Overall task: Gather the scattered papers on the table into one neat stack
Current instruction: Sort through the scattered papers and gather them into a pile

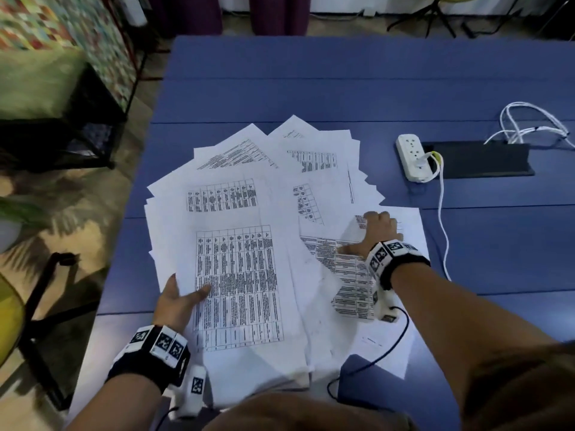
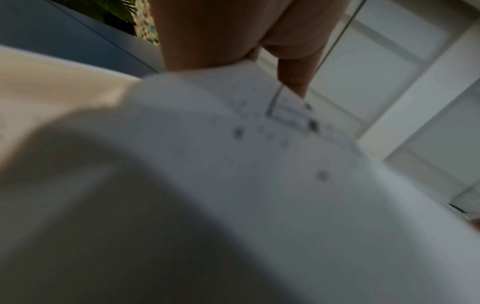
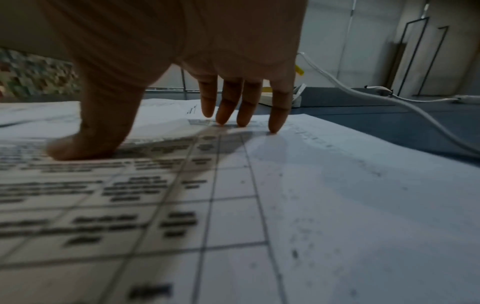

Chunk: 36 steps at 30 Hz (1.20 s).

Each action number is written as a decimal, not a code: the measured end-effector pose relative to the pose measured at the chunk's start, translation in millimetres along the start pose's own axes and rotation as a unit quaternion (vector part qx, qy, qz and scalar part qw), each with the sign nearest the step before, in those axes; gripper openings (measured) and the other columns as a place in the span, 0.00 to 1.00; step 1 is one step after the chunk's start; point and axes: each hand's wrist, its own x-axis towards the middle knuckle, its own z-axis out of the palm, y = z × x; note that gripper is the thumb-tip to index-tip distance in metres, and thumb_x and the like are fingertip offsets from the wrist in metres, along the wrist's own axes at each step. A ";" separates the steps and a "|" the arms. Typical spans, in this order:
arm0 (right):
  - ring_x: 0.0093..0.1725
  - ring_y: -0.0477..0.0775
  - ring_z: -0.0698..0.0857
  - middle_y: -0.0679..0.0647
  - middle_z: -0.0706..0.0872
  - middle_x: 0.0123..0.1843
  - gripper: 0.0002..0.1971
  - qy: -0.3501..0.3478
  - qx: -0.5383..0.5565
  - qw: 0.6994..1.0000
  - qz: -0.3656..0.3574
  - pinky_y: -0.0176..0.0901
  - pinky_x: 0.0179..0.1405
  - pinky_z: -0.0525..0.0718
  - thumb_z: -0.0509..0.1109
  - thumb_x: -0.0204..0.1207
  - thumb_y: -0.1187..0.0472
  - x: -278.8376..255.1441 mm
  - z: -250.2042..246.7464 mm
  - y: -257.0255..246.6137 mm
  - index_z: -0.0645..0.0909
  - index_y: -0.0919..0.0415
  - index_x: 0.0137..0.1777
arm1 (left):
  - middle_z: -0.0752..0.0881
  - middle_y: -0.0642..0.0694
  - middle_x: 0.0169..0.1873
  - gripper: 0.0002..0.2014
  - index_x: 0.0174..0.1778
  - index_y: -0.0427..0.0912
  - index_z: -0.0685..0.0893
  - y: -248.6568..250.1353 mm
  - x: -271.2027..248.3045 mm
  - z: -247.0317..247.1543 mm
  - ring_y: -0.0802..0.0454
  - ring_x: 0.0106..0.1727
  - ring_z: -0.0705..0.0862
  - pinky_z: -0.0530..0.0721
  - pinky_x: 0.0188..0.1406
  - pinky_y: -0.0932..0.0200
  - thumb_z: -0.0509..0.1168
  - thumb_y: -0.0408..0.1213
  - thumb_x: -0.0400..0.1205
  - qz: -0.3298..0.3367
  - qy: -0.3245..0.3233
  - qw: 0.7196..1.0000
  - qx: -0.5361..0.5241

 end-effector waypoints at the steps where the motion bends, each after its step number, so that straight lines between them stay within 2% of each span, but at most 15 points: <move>1: 0.72 0.61 0.68 0.56 0.71 0.68 0.57 -0.008 -0.003 1.000 0.001 0.62 0.64 0.76 0.82 0.45 0.30 3.1 0.5 2.8 0.64 0.55 0.72 | 0.65 0.46 0.82 0.50 0.84 0.41 0.60 2.0 -1.2 -1.0 0.46 0.83 0.62 0.56 0.82 0.44 0.79 0.38 0.68 0.007 -0.003 1.000 -0.001; 3: 0.71 0.62 0.71 0.58 0.73 0.67 0.59 -0.027 0.016 0.999 0.013 0.62 0.66 0.75 0.83 0.41 0.30 8.9 2.7 3.1 0.65 0.56 0.71 | 0.68 0.50 0.77 0.42 0.82 0.40 0.62 5.2 -3.4 0.8 0.50 0.79 0.65 0.57 0.80 0.46 0.76 0.32 0.74 0.004 -0.007 1.000 -0.006; 4: 0.71 0.62 0.71 0.58 0.73 0.67 0.60 -0.032 0.012 0.999 0.019 0.61 0.67 0.74 0.82 0.39 0.29 11.4 3.0 1.4 0.66 0.57 0.70 | 0.67 0.48 0.79 0.41 0.83 0.40 0.60 6.7 -5.6 2.8 0.49 0.80 0.64 0.56 0.80 0.46 0.74 0.30 0.76 -0.001 -0.004 1.000 -0.009; 7: 0.69 0.62 0.69 0.58 0.72 0.65 0.57 -0.028 -0.045 0.998 0.016 0.56 0.65 0.74 0.79 0.36 0.25 15.1 1.0 -4.4 0.73 0.55 0.67 | 0.59 0.45 0.84 0.45 0.85 0.43 0.54 8.3 -6.1 3.5 0.44 0.84 0.58 0.53 0.81 0.42 0.74 0.33 0.77 -0.018 0.000 1.000 -0.008; 10: 0.67 0.61 0.70 0.57 0.73 0.62 0.51 -0.033 0.003 0.999 0.007 0.55 0.63 0.76 0.83 0.42 0.31 12.9 -0.7 -6.7 0.73 0.56 0.64 | 0.59 0.44 0.84 0.43 0.85 0.42 0.55 12.3 -10.2 6.3 0.43 0.84 0.58 0.52 0.81 0.40 0.73 0.31 0.78 -0.023 -0.005 1.000 -0.010; 14: 0.59 0.59 0.81 0.51 0.78 0.53 0.46 -0.058 0.183 0.981 -0.007 0.48 0.53 0.81 0.89 0.48 0.47 11.6 -1.0 -6.4 0.69 0.62 0.63 | 0.57 0.44 0.85 0.45 0.86 0.43 0.54 11.8 -9.0 4.4 0.44 0.85 0.56 0.51 0.82 0.42 0.74 0.32 0.77 -0.031 -0.017 0.999 -0.022; 16: 0.55 0.56 0.81 0.51 0.80 0.53 0.42 -0.068 0.230 0.971 -0.007 0.46 0.51 0.80 0.88 0.52 0.48 11.2 -2.4 -8.4 0.73 0.62 0.63 | 0.57 0.45 0.85 0.48 0.86 0.44 0.53 9.8 -5.8 1.9 0.44 0.85 0.55 0.51 0.82 0.42 0.76 0.35 0.74 -0.034 -0.021 0.999 -0.030; 19: 0.52 0.56 0.85 0.55 0.88 0.55 0.31 -0.098 0.287 0.953 -0.019 0.45 0.54 0.82 0.86 0.57 0.49 11.0 -5.6 -11.2 0.83 0.60 0.60 | 0.62 0.46 0.83 0.47 0.85 0.44 0.56 13.8 -8.7 1.4 0.44 0.84 0.59 0.54 0.81 0.44 0.76 0.34 0.73 -0.021 -0.028 0.998 -0.054; 21: 0.49 0.56 0.84 0.56 0.88 0.51 0.27 -0.103 0.292 0.950 -0.028 0.41 0.48 0.80 0.85 0.60 0.55 8.1 -7.4 -13.2 0.84 0.63 0.59 | 0.71 0.47 0.78 0.42 0.82 0.44 0.63 11.3 -6.2 -0.7 0.44 0.80 0.67 0.59 0.80 0.46 0.76 0.32 0.73 -0.011 -0.038 0.997 -0.071; 23: 0.46 0.57 0.84 0.57 0.86 0.46 0.23 -0.082 0.270 0.958 -0.039 0.38 0.40 0.78 0.84 0.63 0.60 4.4 -10.0 -16.2 0.85 0.66 0.57 | 0.81 0.46 0.70 0.42 0.75 0.44 0.72 7.2 -2.1 -2.7 0.44 0.73 0.76 0.64 0.78 0.45 0.82 0.37 0.65 -0.014 -0.067 0.994 -0.085; 26: 0.45 0.57 0.85 0.59 0.88 0.47 0.20 -0.046 0.246 0.967 -0.047 0.40 0.42 0.79 0.83 0.63 0.62 -2.1 -20.4 -19.7 0.86 0.67 0.54 | 0.83 0.44 0.69 0.54 0.74 0.44 0.73 -16.2 16.3 -13.2 0.43 0.73 0.78 0.66 0.79 0.39 0.89 0.47 0.52 -0.004 -0.062 0.992 -0.112; 30: 0.50 0.61 0.86 0.60 0.89 0.50 0.15 0.034 0.177 0.980 -0.084 0.46 0.49 0.83 0.80 0.66 0.61 -18.8 -49.2 -14.6 0.86 0.64 0.52 | 0.76 0.44 0.76 0.56 0.78 0.50 0.68 -37.8 37.1 -24.2 0.43 0.78 0.72 0.62 0.79 0.37 0.89 0.47 0.54 -0.026 -0.063 0.992 -0.111; 33: 0.52 0.63 0.86 0.61 0.89 0.50 0.13 0.090 0.150 0.978 -0.118 0.48 0.51 0.84 0.77 0.68 0.61 -38.3 -77.3 -9.6 0.87 0.62 0.53 | 0.76 0.42 0.75 0.60 0.79 0.46 0.67 -34.5 35.1 -21.9 0.43 0.77 0.73 0.63 0.80 0.38 0.90 0.44 0.51 -0.027 -0.057 0.991 -0.118; 34: 0.51 0.62 0.86 0.60 0.90 0.50 0.13 0.104 0.150 0.975 -0.128 0.49 0.51 0.84 0.77 0.68 0.61 -44.8 -87.3 -8.5 0.87 0.61 0.53 | 0.77 0.41 0.74 0.57 0.79 0.43 0.68 -17.7 20.0 -13.7 0.42 0.76 0.74 0.64 0.79 0.39 0.89 0.41 0.53 -0.027 -0.065 0.989 -0.130; 36: 0.50 0.62 0.87 0.59 0.90 0.48 0.13 0.126 0.146 0.970 -0.148 0.52 0.52 0.85 0.76 0.68 0.61 -60.5 -106.7 -9.3 0.87 0.59 0.53 | 0.82 0.39 0.69 0.40 0.73 0.39 0.74 -0.9 1.6 -1.8 0.41 0.72 0.78 0.67 0.78 0.41 0.82 0.27 0.65 -0.026 -0.073 0.987 -0.140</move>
